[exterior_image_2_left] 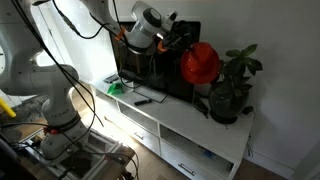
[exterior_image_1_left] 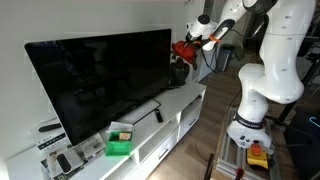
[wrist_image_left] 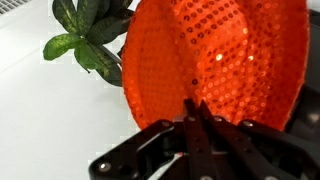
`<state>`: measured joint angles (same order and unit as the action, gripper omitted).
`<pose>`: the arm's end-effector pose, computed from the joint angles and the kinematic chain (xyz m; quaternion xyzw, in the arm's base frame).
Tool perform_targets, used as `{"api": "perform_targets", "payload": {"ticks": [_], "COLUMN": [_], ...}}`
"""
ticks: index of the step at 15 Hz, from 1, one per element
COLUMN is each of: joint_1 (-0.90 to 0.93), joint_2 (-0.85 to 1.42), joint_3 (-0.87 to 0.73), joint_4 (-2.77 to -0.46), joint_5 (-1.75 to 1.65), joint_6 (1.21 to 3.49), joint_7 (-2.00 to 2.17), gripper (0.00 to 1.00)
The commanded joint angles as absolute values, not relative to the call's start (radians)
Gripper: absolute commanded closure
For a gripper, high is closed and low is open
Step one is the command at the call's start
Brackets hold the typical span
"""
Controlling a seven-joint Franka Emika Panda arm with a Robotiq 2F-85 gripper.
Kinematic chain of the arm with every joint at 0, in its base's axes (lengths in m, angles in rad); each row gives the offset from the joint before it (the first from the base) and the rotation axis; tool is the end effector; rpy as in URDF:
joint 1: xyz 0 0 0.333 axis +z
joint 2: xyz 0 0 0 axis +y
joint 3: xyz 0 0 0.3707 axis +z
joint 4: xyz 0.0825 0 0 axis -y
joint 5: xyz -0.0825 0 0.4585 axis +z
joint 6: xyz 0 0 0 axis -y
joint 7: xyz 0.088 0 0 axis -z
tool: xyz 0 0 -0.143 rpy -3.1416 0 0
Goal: Hang the red hat on the right side of the tv
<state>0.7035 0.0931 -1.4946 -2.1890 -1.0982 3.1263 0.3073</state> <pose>0.5154 -0.3975 0.4412 0.8906 0.0179 0.2841 0.3546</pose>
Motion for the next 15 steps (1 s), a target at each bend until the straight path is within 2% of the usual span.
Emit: {"api": "perform_targets", "payload": {"ticks": [1, 8, 9, 15], "joint_1": [0.725, 0.72, 0.529, 0.19], "joint_2": [-0.011, -0.135, -0.12, -0.227], "joint_3": [-1.492, -1.481, -1.294, -0.924], "joint_4": [-2.186, -2.149, -2.164, -2.199], "joint_5": [-1.102, -1.125, -1.0, -0.831], "joint_6": [3.118, 3.144, 3.176, 3.175], "joint_7": [0.262, 0.234, 0.127, -0.105], "gripper": [0.99, 0.99, 0.99, 0.99]}}
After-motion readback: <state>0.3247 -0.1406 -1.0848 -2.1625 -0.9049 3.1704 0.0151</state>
